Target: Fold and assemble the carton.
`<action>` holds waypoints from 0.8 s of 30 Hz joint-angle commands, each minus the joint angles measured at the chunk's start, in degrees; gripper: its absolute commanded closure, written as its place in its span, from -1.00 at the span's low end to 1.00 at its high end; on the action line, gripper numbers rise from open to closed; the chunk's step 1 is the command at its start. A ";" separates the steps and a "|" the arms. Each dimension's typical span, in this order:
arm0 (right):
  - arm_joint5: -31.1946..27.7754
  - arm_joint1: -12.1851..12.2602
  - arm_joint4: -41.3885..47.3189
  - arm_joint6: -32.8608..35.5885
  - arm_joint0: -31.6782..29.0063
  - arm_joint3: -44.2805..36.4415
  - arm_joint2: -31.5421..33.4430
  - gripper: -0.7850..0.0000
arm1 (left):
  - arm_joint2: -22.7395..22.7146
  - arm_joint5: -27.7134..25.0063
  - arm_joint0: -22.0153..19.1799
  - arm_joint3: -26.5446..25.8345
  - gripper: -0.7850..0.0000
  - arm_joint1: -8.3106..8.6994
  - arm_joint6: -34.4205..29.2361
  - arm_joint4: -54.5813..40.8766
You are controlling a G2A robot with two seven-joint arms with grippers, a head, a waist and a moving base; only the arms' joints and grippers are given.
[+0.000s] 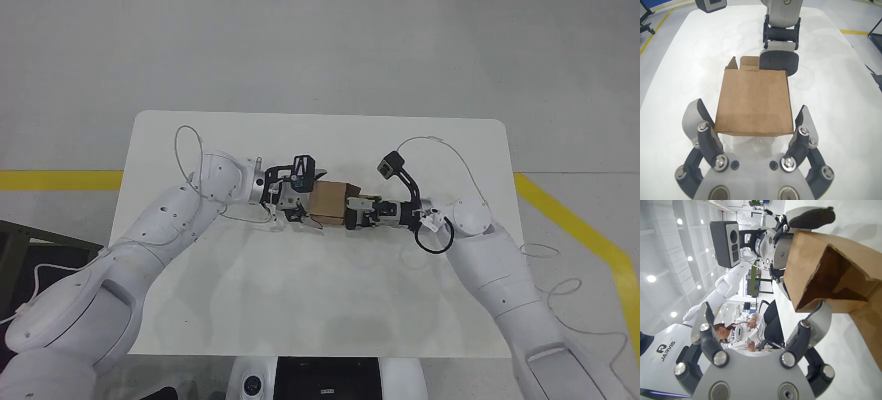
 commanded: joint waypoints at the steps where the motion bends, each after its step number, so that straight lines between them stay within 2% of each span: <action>1: -0.46 -0.37 0.58 0.87 1.02 1.32 -0.82 -1.00 | 0.42 0.00 -0.09 0.09 -1.00 -0.08 0.08 0.11; 14: -2.83 -2.09 2.97 5.29 5.23 8.31 -3.93 -1.00 | 2.36 0.00 -0.80 0.54 -1.00 -0.43 1.00 0.30; 24: -1.00 0.94 0.90 7.03 2.76 5.19 2.03 -1.00 | 2.31 0.00 -0.99 0.45 -1.00 -0.08 1.62 -0.06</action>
